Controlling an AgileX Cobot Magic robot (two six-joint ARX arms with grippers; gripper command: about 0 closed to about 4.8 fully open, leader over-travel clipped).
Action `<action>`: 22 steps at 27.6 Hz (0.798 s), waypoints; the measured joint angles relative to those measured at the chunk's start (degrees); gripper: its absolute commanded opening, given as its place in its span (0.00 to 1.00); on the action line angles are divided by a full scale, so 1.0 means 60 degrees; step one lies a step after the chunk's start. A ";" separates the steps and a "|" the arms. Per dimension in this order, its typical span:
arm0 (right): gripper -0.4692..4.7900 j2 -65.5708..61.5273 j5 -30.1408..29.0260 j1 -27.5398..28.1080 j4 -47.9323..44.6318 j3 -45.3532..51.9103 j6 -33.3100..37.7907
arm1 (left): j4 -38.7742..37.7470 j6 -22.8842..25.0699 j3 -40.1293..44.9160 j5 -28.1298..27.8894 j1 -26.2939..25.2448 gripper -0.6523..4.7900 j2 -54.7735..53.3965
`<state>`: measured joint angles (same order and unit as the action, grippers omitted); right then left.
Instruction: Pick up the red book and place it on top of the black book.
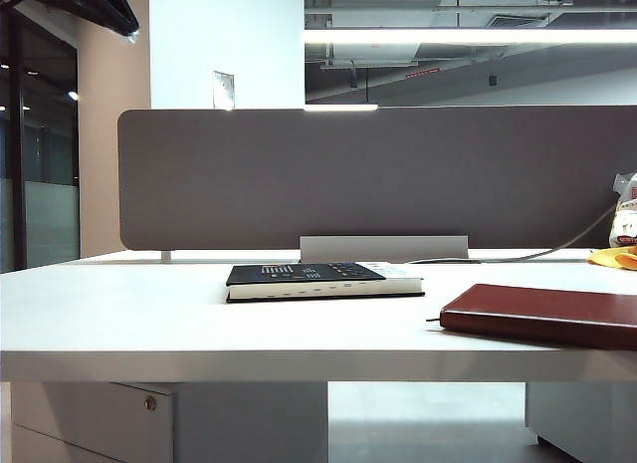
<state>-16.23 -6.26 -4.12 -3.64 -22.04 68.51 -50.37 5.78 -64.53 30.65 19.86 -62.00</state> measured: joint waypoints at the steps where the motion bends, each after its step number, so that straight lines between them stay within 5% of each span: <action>1: 0.09 -0.0288 0.0000 -0.0004 0.0007 -0.0142 -0.0047 | 0.0000 -0.0004 0.0000 0.0000 0.0000 0.11 0.0000; 16: 0.09 -0.3898 -0.0226 0.0000 0.0506 -0.1337 -0.1053 | -0.0189 0.0120 0.0000 0.0011 0.0000 0.11 0.0000; 22: 0.09 -0.4062 0.0382 0.0240 0.1497 -0.1333 -0.1545 | -0.0335 0.0149 0.0000 0.0022 -0.0004 0.11 0.0004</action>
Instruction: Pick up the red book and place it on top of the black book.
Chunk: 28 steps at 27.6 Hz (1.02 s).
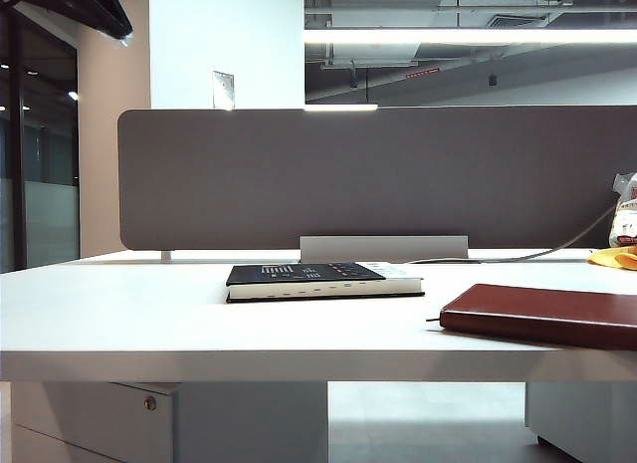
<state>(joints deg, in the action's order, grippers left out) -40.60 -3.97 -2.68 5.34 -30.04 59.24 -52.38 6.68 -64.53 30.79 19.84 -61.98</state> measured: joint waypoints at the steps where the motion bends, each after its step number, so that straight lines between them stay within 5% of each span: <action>1: 0.09 0.0000 0.0146 0.0109 0.0277 0.0000 -0.0066 | 0.0004 0.0000 0.0000 0.0000 0.0004 0.11 0.0000; 15: 0.10 -0.0226 0.0113 0.1311 0.2022 0.0131 -0.0342 | 0.0033 0.0000 0.0000 -0.0036 0.0004 0.11 -0.0004; 28: 0.21 -0.0270 -0.0747 0.1308 0.0492 0.2521 0.0663 | 0.0040 0.0004 0.0000 -0.0033 0.0004 0.11 0.0000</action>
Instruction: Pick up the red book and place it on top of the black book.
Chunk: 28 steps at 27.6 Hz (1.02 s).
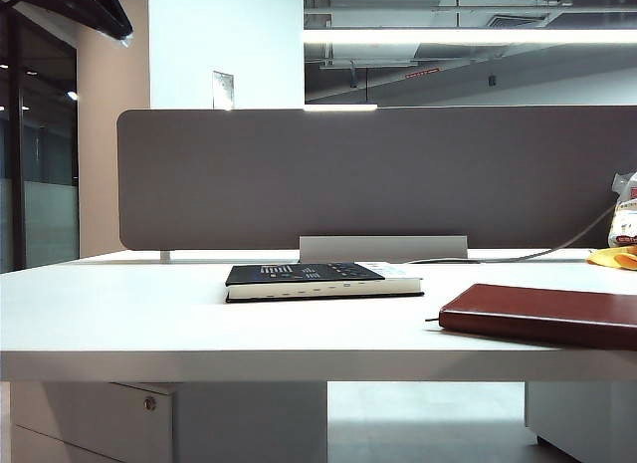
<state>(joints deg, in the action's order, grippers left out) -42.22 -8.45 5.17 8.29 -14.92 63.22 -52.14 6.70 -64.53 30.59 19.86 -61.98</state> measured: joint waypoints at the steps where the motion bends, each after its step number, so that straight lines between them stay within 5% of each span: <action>1: 0.22 0.0000 -0.0076 0.0000 -0.0251 0.0168 0.0102 | 0.0000 0.0000 0.0000 0.0000 0.0000 0.11 0.0000; 9: 0.39 0.0000 -0.0146 0.0000 -0.0739 0.0488 0.0259 | 0.0000 -0.0004 0.0000 0.0000 0.0000 0.11 0.0000; 28: 0.44 0.0000 -0.0291 0.0000 -0.2280 0.2091 0.1257 | 0.0004 -0.0004 0.0000 0.0000 0.0000 0.11 0.0000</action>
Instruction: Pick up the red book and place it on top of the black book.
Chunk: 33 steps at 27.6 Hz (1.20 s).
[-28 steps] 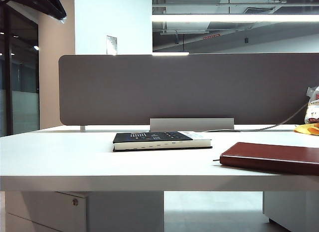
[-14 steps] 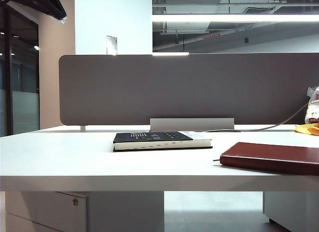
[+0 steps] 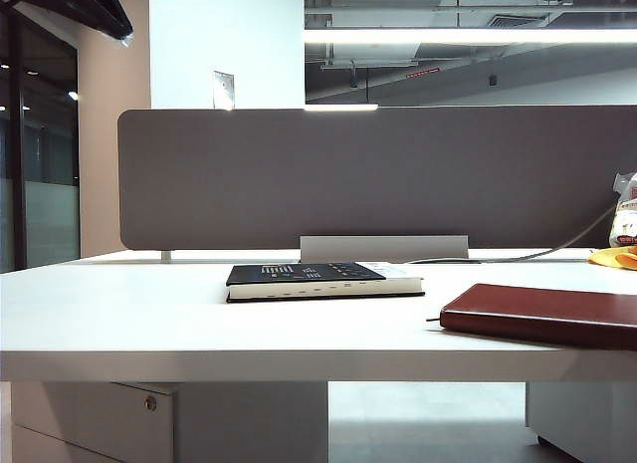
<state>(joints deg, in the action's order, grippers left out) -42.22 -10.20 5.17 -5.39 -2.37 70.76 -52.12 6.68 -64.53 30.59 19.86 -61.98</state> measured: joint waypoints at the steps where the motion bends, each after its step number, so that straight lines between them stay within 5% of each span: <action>1: 0.48 0.0000 0.0000 0.0000 0.0000 0.0018 0.0015 | 0.0000 0.0000 0.0000 0.0000 0.0000 0.11 0.0000; 5: 0.55 0.0000 0.0018 0.0000 -0.0430 0.0306 0.0153 | 0.0015 0.0000 0.0000 0.0000 0.0000 0.11 0.0000; 25: 0.55 -0.0004 0.0178 -0.0007 -0.1202 0.0317 0.0925 | 0.0361 0.0000 0.0000 0.0000 0.0000 0.11 -0.0189; 33: 0.50 -0.0047 -0.0517 -0.0022 -0.1242 -0.0579 0.0878 | 0.0401 0.0066 0.0000 0.0004 0.0000 0.11 -0.0240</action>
<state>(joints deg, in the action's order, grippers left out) -42.50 -13.30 5.04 -12.84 -5.85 76.03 -49.71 7.07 -64.53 30.61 19.86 -63.42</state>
